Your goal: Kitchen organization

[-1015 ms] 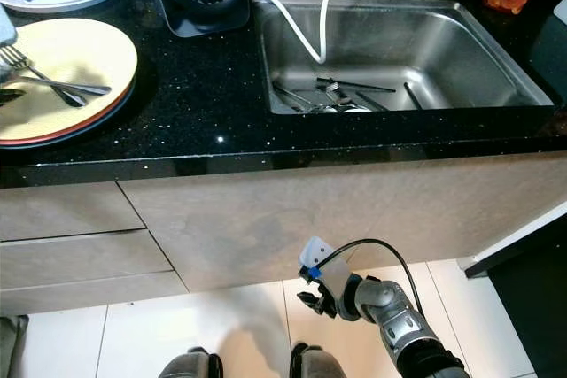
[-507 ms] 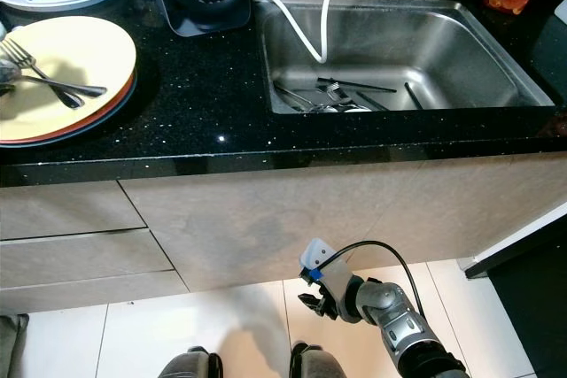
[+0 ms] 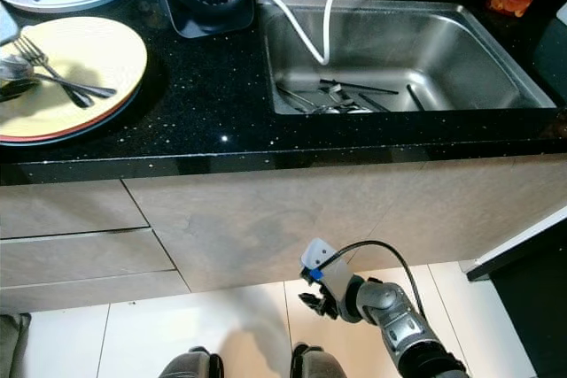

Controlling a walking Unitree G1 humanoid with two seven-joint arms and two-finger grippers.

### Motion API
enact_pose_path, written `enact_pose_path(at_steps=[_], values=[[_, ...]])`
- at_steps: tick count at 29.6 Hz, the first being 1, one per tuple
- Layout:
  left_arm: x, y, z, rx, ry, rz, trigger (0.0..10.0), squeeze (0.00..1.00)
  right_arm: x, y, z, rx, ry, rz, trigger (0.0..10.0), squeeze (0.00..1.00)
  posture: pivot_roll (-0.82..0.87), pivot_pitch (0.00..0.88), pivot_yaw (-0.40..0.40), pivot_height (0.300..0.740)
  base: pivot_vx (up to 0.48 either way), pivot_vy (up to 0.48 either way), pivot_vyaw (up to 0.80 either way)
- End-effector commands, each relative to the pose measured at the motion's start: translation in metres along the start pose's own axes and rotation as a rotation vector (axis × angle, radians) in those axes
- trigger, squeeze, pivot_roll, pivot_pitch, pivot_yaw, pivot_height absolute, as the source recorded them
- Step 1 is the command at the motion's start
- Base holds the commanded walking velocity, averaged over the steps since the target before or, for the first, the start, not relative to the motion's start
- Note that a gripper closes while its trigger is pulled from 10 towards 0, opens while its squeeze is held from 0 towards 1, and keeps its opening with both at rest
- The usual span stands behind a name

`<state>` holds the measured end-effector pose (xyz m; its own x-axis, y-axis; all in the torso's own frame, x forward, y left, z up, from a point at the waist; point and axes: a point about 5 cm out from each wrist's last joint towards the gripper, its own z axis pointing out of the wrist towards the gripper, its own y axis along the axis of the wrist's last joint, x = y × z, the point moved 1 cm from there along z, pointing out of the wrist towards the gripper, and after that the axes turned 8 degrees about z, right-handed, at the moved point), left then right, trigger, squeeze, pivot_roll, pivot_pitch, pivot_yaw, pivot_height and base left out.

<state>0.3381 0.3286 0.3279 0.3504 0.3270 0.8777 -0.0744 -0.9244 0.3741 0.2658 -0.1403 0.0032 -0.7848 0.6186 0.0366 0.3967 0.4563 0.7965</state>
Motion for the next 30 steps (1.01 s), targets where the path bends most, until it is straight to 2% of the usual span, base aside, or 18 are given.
enact_pose_path(at_steps=[1,11,14,20,26,27,28,29,30], values=[[-0.025,0.0,0.016,-0.017,-0.122,-0.007,10.0,0.0,0.0,-0.004,-0.002,0.008,-0.007,0.006,10.0,0.0,0.06,0.189,-0.064,0.74,0.0,0.0,0.0],[-0.026,-0.001,0.018,-0.021,-0.119,0.017,10.0,0.0,0.0,-0.004,-0.001,0.009,-0.005,0.006,10.0,0.0,0.06,0.186,-0.064,0.74,0.0,0.0,0.0],[-0.024,-0.003,0.021,-0.003,-0.068,0.046,10.0,0.0,0.001,-0.005,-0.002,0.009,-0.007,0.01,10.0,0.0,0.06,0.189,-0.061,0.74,0.0,0.0,0.0],[-0.02,0.003,0.026,-0.03,-0.003,0.065,10.0,0.0,0.001,-0.005,-0.002,0.006,-0.01,0.015,10.0,0.0,0.05,0.194,-0.055,0.74,0.0,0.0,0.0],[-0.03,0.01,0.036,-0.073,-0.026,0.06,10.0,0.0,0.001,-0.006,-0.003,0.007,-0.013,0.019,10.0,0.0,0.05,0.199,-0.053,0.74,0.0,0.0,0.0],[-0.032,0.01,0.038,-0.072,-0.038,0.059,8.0,0.0,0.001,-0.006,-0.003,0.007,-0.014,0.02,10.0,0.0,0.05,0.199,-0.053,0.74,0.0,0.0,0.0],[-0.035,0.009,0.039,-0.071,-0.051,0.059,2.5,0.0,0.001,-0.007,-0.003,0.007,-0.015,0.021,10.0,0.0,0.05,0.199,-0.052,0.74,0.0,0.0,0.0],[-0.037,0.008,0.04,-0.066,-0.06,0.06,0.0,0.0,0.001,-0.007,-0.003,0.007,-0.015,0.021,10.0,0.0,0.04,0.199,-0.052,0.74,0.0,0.0,0.0],[-0.037,0.008,0.04,-0.066,-0.06,0.06,0.0,0.0,0.001,-0.007,-0.003,0.007,-0.015,0.021,10.0,0.0,0.04,0.199,-0.052,0.74,0.0,0.0,0.0]])
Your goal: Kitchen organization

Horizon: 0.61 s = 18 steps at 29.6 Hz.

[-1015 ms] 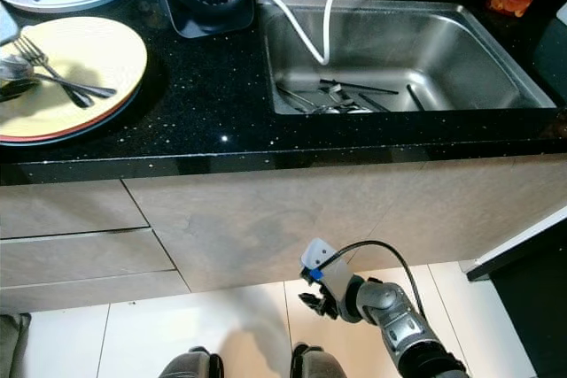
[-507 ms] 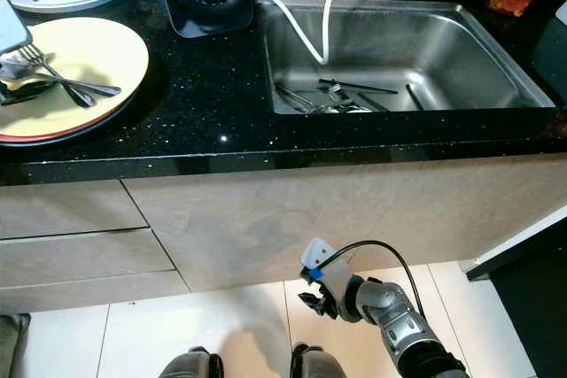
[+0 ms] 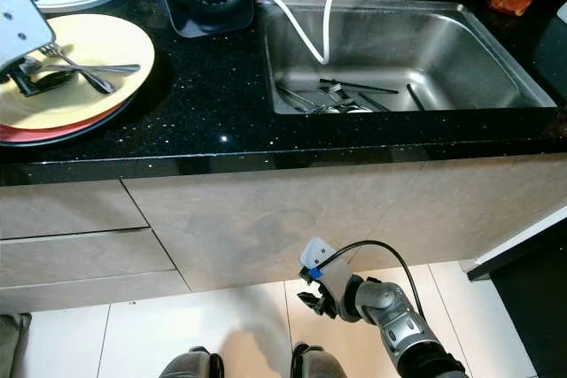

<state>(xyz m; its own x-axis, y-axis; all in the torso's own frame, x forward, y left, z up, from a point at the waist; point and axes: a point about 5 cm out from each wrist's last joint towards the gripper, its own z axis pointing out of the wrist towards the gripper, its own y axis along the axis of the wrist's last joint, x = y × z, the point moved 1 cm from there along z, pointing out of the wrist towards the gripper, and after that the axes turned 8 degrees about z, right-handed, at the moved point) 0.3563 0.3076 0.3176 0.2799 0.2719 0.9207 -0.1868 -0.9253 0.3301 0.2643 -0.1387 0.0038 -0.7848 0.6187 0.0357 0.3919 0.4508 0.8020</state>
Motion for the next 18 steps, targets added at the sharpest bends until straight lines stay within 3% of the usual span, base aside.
enact_pose_path(at_steps=[1,18], values=[[-0.033,-0.009,0.014,0.04,-0.136,-0.014,0.0,0.0,-0.001,-0.008,-0.004,0.017,-0.016,0.024,10.0,0.0,0.04,0.2,-0.052,0.74,0.0,0.0,0.0],[-0.034,-0.02,0.011,0.094,-0.125,-0.021,0.0,0.0,-0.004,-0.009,-0.006,0.022,-0.029,0.025,10.0,0.0,0.05,0.194,-0.055,0.74,0.0,0.0,0.0]])
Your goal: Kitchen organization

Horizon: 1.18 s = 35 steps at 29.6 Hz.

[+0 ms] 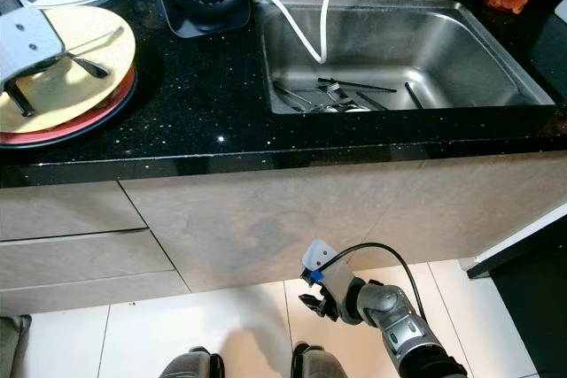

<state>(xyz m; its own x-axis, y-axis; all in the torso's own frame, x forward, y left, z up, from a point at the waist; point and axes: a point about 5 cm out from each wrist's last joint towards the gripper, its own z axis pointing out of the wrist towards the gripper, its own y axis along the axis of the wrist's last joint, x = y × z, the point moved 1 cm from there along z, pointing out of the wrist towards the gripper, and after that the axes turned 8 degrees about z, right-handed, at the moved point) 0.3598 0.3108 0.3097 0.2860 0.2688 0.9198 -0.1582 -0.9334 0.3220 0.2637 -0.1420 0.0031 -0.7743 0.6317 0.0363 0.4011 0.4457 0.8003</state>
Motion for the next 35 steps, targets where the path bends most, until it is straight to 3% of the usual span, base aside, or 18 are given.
enact_pose_path(at_steps=[1,7,8,10,13,16,23,26,30,35], values=[[-0.028,-0.014,0.008,0.064,-0.114,-0.023,0.0,0.0,-0.003,-0.006,-0.004,0.02,-0.018,0.014,10.0,0.0,0.05,0.193,-0.054,0.74,0.0,0.0,0.0],[-0.019,-0.008,0.005,0.016,-0.078,-0.056,0.0,0.0,-0.005,-0.005,-0.003,0.016,-0.026,0.017,10.0,0.0,0.05,0.189,-0.053,0.74,0.0,0.0,0.0],[-0.01,0.001,0.004,-0.051,-0.053,-0.094,0.0,0.0,-0.005,-0.005,-0.003,0.014,-0.027,0.018,10.0,0.0,0.06,0.186,-0.052,0.74,0.0,0.0,0.0],[-0.007,0.005,0.003,-0.079,-0.045,-0.11,0.0,0.0,-0.005,-0.005,-0.003,0.013,-0.028,0.019,10.0,0.0,0.06,0.186,-0.052,0.74,0.0,0.0,0.0],[0.009,0.031,-0.002,-0.265,-0.01,-0.215,0.0,0.0,-0.005,-0.001,-0.002,-0.01,-0.032,0.029,10.0,0.0,0.06,0.183,-0.048,0.74,0.0,0.0,0.0],[0.021,0.06,-0.011,-0.459,-0.011,-0.303,0.0,0.0,-0.009,0.012,-0.002,-0.103,-0.042,0.093,10.0,0.0,0.07,0.179,-0.041,0.74,0.0,0.0,0.0],[0.027,0.088,-0.021,-0.612,-0.042,-0.342,0.0,0.0,-0.017,0.028,-0.009,-0.24,-0.041,0.18,10.0,0.0,0.07,0.173,-0.035,0.74,0.0,0.0,0.0],[0.027,0.093,-0.023,-0.651,-0.059,-0.358,0.0,0.0,-0.014,0.031,-0.013,-0.268,0.005,0.182,10.0,0.0,0.07,0.171,-0.033,0.74,0.0,0.0,0.0],[0.02,0.109,-0.034,-0.787,-0.135,-0.454,0.0,0.0,0.005,0.046,-0.032,-0.414,0.262,0.244,10.0,0.0,0.08,0.159,-0.033,0.74,0.0,0.0,0.0],[0.01,0.117,-0.037,-0.859,-0.192,-0.531,0.0,0.0,0.015,0.063,-0.047,-0.542,0.419,0.291,10.0,0.0,0.08,0.148,-0.033,0.74,0.0,0.0,0.0]])
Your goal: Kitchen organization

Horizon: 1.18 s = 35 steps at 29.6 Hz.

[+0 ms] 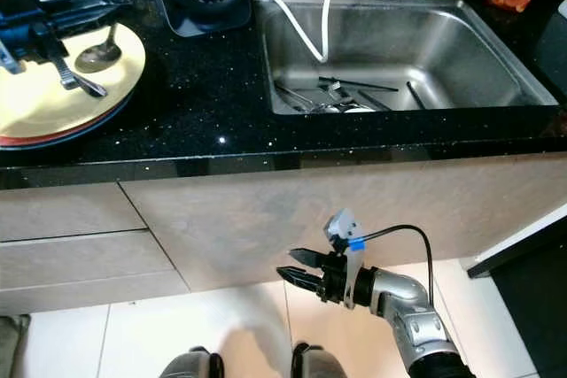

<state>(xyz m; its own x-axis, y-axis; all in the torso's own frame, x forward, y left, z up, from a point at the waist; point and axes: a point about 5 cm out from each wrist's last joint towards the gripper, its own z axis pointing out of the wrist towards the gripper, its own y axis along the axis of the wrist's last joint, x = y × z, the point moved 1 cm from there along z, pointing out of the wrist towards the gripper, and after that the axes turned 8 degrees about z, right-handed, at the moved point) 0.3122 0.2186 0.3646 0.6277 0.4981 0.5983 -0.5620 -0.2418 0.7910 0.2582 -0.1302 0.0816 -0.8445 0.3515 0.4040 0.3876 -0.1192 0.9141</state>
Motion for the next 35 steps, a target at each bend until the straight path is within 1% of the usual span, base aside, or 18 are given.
enact_pose_path(at_steps=[1,2,3,4,7,8,9,12,13,15,16,18,22,25,29,32,33,35], values=[[-0.01,0.003,0.004,-0.061,-0.039,-0.052,0.0,0.0,0.007,0.008,-0.005,-0.067,0.056,0.041,10.0,0.0,0.08,0.146,-0.033,0.74,0.0,0.0,0.0],[-0.014,0.003,0.006,-0.086,-0.053,-0.082,0.0,0.0,0.01,0.014,-0.005,-0.111,0.087,0.05,10.0,0.0,0.08,0.141,-0.035,0.74,0.0,0.0,0.0],[-0.026,0.003,0.01,-0.155,-0.088,-0.16,0.0,0.0,0.018,0.031,-0.004,-0.211,0.159,0.062,10.0,0.0,0.08,0.137,-0.034,0.74,0.0,0.0,0.0],[-0.026,0.003,0.01,-0.155,-0.088,-0.16,0.0,0.0,0.018,0.031,-0.004,-0.211,0.159,0.062,10.0,0.0,0.08,0.137,-0.034,0.74,0.0,0.0,0.0],[-0.044,0.006,0.015,-0.238,-0.15,-0.26,0.0,0.0,0.027,0.052,-0.004,-0.321,0.235,0.063,10.0,0.0,0.08,0.131,-0.034,0.74,0.0,0.0,0.0],[-0.044,0.006,0.015,-0.238,-0.15,-0.26,0.0,0.0,0.027,0.052,-0.004,-0.321,0.235,0.063,10.0,0.0,0.08,0.131,-0.034,0.74,0.0,0.0,0.0],[-0.05,0.006,0.017,-0.253,-0.173,-0.279,0.0,0.0,0.028,0.058,-0.004,-0.352,0.247,0.064,10.0,0.0,0.08,0.131,-0.034,0.74,0.0,0.0,0.0],[-0.075,0.006,0.022,-0.318,-0.247,-0.389,0.0,0.0,0.03,0.086,-0.008,-0.52,0.271,0.07,10.0,0.0,0.08,0.129,-0.03,0.74,0.0,0.0,0.0],[-0.08,0.005,0.023,-0.325,-0.261,-0.408,0.0,0.0,0.031,0.091,-0.009,-0.552,0.275,0.069,10.0,0.0,0.08,0.129,-0.03,0.74,0.0,0.0,0.0],[-0.092,-0.002,0.024,-0.296,-0.293,-0.42,0.0,0.0,0.027,0.102,-0.009,-0.609,0.236,0.051,10.0,0.0,0.09,0.129,-0.025,0.74,0.0,0.0,0.0],[-0.092,-0.002,0.024,-0.296,-0.293,-0.42,0.0,0.0,0.027,0.102,-0.009,-0.609,0.236,0.051,10.0,0.0,0.09,0.129,-0.025,0.74,0.0,0.0,0.0],[-0.098,-0.004,0.024,-0.297,-0.31,-0.443,0.0,0.0,0.027,0.108,-0.009,-0.641,0.224,0.038,10.0,0.0,0.09,0.128,-0.024,0.74,0.0,0.0,0.0],[-0.119,-0.005,0.023,-0.326,-0.37,-0.543,0.0,0.0,0.03,0.135,-0.015,-0.76,0.227,0.028,10.0,0.0,0.09,0.13,-0.022,0.74,0.0,0.0,0.0],[-0.133,-0.004,0.021,-0.324,-0.421,-0.58,0.0,0.0,0.034,0.146,-0.014,-0.775,0.248,0.01,10.0,0.0,0.09,0.129,-0.024,0.74,0.0,0.0,0.0],[-0.137,-0.004,0.021,-0.328,-0.433,-0.598,0.0,0.0,0.038,0.15,-0.012,-0.77,0.268,0.002,10.0,0.0,0.1,0.13,-0.024,0.74,0.0,0.0,0.0],[-0.142,-0.005,0.022,-0.321,-0.443,-0.611,0.0,0.0,0.048,0.156,-0.009,-0.761,0.325,-0.024,10.0,0.0,0.1,0.131,-0.019,0.74,0.0,0.0,0.0],[-0.142,-0.005,0.022,-0.321,-0.443,-0.611,0.0,0.0,0.048,0.156,-0.009,-0.761,0.325,-0.024,10.0,0.0,0.1,0.131,-0.019,0.74,0.0,0.0,0.0],[-0.144,-0.006,0.023,-0.312,-0.443,-0.622,0.0,0.0,0.058,0.159,-0.007,-0.737,0.376,-0.05,10.0,0.0,0.1,0.13,-0.016,0.74,0.0,0.0,0.0]])
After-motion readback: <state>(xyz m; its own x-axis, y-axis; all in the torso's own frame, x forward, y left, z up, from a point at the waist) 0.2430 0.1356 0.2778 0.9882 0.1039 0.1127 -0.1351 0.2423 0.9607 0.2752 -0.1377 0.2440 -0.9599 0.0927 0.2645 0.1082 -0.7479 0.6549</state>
